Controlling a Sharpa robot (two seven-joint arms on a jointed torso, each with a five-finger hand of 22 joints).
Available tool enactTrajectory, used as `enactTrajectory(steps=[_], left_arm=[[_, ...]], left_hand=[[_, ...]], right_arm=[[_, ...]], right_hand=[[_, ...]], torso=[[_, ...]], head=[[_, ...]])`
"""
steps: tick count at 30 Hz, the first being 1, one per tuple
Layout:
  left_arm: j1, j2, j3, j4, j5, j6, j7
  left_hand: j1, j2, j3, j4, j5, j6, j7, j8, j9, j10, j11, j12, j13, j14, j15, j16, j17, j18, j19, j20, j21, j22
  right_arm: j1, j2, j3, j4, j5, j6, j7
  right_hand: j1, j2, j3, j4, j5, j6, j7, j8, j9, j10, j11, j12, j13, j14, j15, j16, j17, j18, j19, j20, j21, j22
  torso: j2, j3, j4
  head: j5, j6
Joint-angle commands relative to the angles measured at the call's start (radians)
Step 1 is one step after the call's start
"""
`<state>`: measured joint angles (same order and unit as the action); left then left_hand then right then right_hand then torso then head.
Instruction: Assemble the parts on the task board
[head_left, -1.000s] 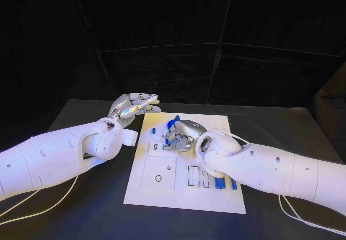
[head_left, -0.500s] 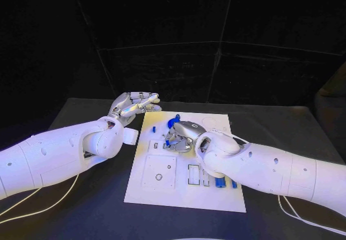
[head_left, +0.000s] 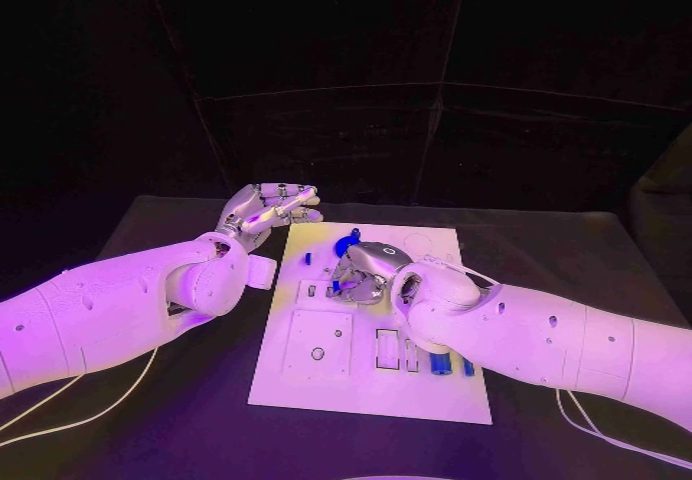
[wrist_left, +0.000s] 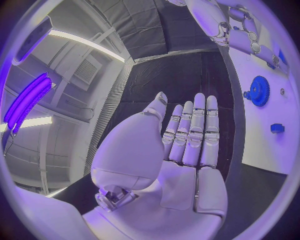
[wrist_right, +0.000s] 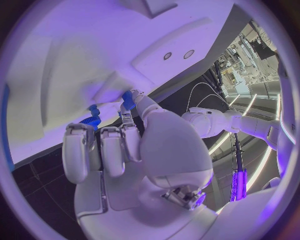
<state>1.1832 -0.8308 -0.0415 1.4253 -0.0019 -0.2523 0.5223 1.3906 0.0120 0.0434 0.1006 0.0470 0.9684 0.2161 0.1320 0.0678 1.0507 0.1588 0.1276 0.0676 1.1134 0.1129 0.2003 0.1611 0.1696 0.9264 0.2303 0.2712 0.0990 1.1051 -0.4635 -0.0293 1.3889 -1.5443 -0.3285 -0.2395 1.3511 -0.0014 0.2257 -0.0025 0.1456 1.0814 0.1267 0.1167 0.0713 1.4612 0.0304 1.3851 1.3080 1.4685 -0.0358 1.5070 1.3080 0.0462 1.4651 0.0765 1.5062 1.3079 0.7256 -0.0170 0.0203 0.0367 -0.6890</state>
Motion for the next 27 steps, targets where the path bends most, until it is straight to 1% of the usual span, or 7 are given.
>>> enactTrajectory(steps=[1, 13, 16, 19, 23, 27], left_arm=[[0.002, 0.001, 0.001, 0.000, 0.003, 0.012, 0.010], [0.002, 0.001, 0.001, -0.001, 0.003, 0.012, 0.009], [0.002, 0.001, 0.001, -0.002, 0.003, 0.012, 0.009], [0.002, 0.001, 0.001, -0.002, 0.003, 0.012, 0.008], [0.002, 0.000, 0.001, -0.001, 0.003, 0.012, 0.008], [0.002, 0.000, 0.001, -0.001, 0.003, 0.012, 0.007]], left_hand=[[-0.001, 0.009, 0.001, -0.007, 0.001, 0.007, 0.000, -0.005, -0.001, 0.007, 0.003, -0.005, -0.001, 0.008, 0.002, -0.007, 0.001, 0.014, 0.005, -0.001, -0.005, -0.001], [-0.001, 0.009, 0.001, -0.007, 0.001, 0.007, 0.000, -0.005, -0.001, 0.007, 0.003, -0.005, -0.001, 0.008, 0.002, -0.007, 0.001, 0.014, 0.005, -0.001, -0.005, -0.001], [-0.002, 0.010, 0.001, -0.008, 0.001, 0.008, 0.000, -0.006, -0.001, 0.008, 0.003, -0.006, -0.001, 0.008, 0.002, -0.008, 0.002, 0.014, 0.006, -0.002, -0.006, -0.002], [-0.002, 0.010, 0.001, -0.008, 0.001, 0.008, 0.000, -0.006, -0.001, 0.008, 0.003, -0.006, -0.001, 0.008, 0.002, -0.008, 0.002, 0.014, 0.006, -0.002, -0.006, -0.002], [-0.002, 0.010, 0.001, -0.008, 0.001, 0.008, 0.000, -0.006, -0.001, 0.008, 0.003, -0.006, -0.001, 0.008, 0.002, -0.008, 0.002, 0.014, 0.006, -0.002, -0.006, -0.002], [-0.002, 0.010, 0.001, -0.008, 0.001, 0.008, 0.000, -0.006, -0.001, 0.008, 0.003, -0.006, -0.001, 0.008, 0.002, -0.008, 0.002, 0.014, 0.006, -0.002, -0.006, -0.002]], right_arm=[[-0.003, -0.003, -0.003, -0.001, -0.018, 0.043, -0.020], [-0.003, -0.008, -0.004, 0.005, -0.033, 0.073, -0.030], [-0.003, -0.007, -0.004, 0.005, -0.042, 0.083, -0.034], [-0.003, -0.006, -0.004, 0.005, -0.048, 0.091, -0.039], [-0.003, -0.005, -0.004, 0.004, -0.052, 0.090, -0.045], [-0.003, -0.005, -0.004, 0.004, -0.054, 0.086, -0.046]], right_hand=[[-0.005, 0.002, 0.007, -0.002, 0.003, 0.021, -0.011, -0.001, 0.000, -0.007, 0.002, -0.005, 0.105, 0.070, -0.001, -0.004, 0.098, -0.008, -0.001, -0.002, 0.003, 0.093], [-0.017, -0.013, 0.009, -0.005, 0.001, 0.015, -0.008, -0.006, -0.001, -0.011, 0.005, -0.010, 0.101, 0.069, 0.001, -0.006, 0.096, -0.007, -0.002, 0.000, 0.002, 0.091], [-0.025, -0.026, 0.007, -0.006, 0.000, 0.009, -0.005, -0.011, -0.003, -0.018, 0.007, -0.021, 0.093, 0.068, 0.002, -0.008, 0.091, -0.007, -0.004, 0.001, 0.000, 0.087], [-0.035, -0.038, 0.004, -0.005, 0.000, 0.002, -0.001, -0.015, -0.004, -0.024, 0.010, -0.031, 0.085, 0.067, 0.005, -0.010, 0.088, -0.006, -0.006, 0.003, -0.001, 0.085], [-0.048, -0.049, 0.001, -0.002, 0.024, -0.009, 0.003, -0.022, -0.004, -0.030, 0.014, -0.039, 0.079, 0.067, 0.008, -0.011, 0.086, -0.006, -0.007, 0.006, -0.002, 0.083], [-0.064, -0.065, -0.007, 0.003, 0.043, -0.019, 0.007, -0.028, -0.004, -0.033, 0.018, -0.044, 0.076, 0.067, 0.011, -0.012, 0.084, -0.006, -0.007, 0.009, -0.003, 0.083]], torso=[[0.000, 0.0001, -0.0001], [0.000, 0.0000, -0.0001], [0.001, -0.0003, 0.0007], [0.000, -0.0009, 0.0006], [0.001, 0.0000, 0.0004], [0.000, -0.0006, 0.0005]], head=[[-0.001, -0.001], [-0.002, -0.004], [-0.009, -0.002], [-0.010, -0.001], [-0.009, -0.001], [-0.009, -0.001]])
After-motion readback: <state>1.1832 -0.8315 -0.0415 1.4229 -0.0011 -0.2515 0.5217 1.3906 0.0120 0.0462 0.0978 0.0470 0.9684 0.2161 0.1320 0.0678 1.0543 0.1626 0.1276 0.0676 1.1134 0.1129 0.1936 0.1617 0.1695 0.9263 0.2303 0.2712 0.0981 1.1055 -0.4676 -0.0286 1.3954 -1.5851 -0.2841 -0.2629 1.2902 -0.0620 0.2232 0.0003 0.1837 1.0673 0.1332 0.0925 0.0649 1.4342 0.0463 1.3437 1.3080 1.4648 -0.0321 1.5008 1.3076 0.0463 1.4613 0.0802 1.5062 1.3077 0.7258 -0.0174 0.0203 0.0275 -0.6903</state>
